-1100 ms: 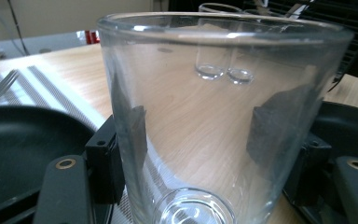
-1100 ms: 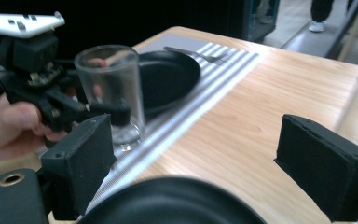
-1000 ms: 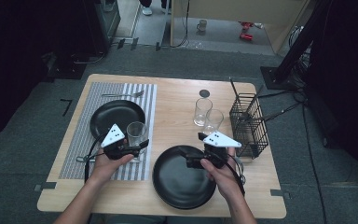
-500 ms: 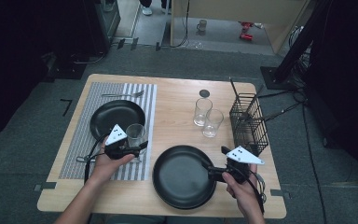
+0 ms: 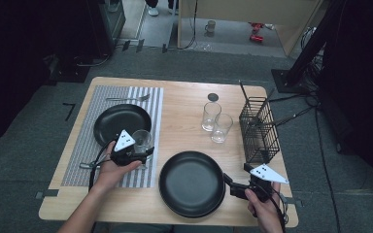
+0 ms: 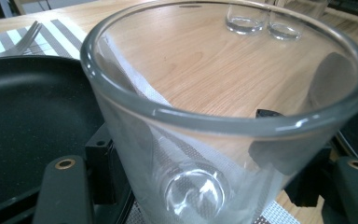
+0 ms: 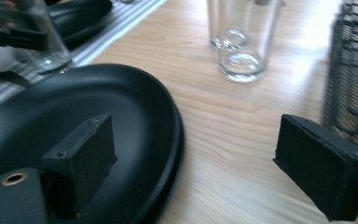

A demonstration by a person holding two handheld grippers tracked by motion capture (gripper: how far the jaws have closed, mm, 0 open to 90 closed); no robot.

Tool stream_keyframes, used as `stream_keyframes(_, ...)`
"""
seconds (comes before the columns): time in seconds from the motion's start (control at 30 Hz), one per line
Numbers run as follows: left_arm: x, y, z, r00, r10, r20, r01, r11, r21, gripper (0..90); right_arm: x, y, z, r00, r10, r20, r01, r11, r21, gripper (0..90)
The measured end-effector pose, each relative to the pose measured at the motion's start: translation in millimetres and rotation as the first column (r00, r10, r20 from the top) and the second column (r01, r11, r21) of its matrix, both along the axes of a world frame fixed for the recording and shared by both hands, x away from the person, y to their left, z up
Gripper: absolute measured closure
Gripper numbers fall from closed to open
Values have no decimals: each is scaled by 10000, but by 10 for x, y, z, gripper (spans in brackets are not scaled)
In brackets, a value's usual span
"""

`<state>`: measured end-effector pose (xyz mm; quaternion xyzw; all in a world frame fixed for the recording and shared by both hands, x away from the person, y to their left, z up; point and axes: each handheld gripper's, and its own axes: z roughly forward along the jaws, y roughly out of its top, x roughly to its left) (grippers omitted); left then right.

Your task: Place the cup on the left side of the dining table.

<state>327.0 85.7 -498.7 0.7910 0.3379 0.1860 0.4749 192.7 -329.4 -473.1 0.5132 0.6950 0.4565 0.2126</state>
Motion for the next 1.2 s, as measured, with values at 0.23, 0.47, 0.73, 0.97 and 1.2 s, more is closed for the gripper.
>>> stream_keyframes(0.23,-15,-11,6,9999,-48,97,45,9995,297,304,-66,-182,-90,9985,-528,-151,527,9986,-97,125)
stream_keyframes(0.47,-21,-1,9,10000,-97,11,96,9993,367,302,-103,-330,-157,9949,-972,-285,962,9948,-342,125)
stream_keyframes(0.73,-24,72,63,9962,-230,-834,218,9996,-154,188,-108,-480,-207,9894,-1388,-436,1356,9883,-701,125)
stream_keyframes(0.97,-100,189,154,9931,-264,-1144,215,9988,-434,105,-112,-598,-258,9832,-1737,-554,1692,9826,-770,124)
stream_keyframes(1.2,-213,361,262,9954,-118,-950,62,9982,-593,88,-102,-679,-312,9755,-2073,-733,1979,9730,-1185,95)
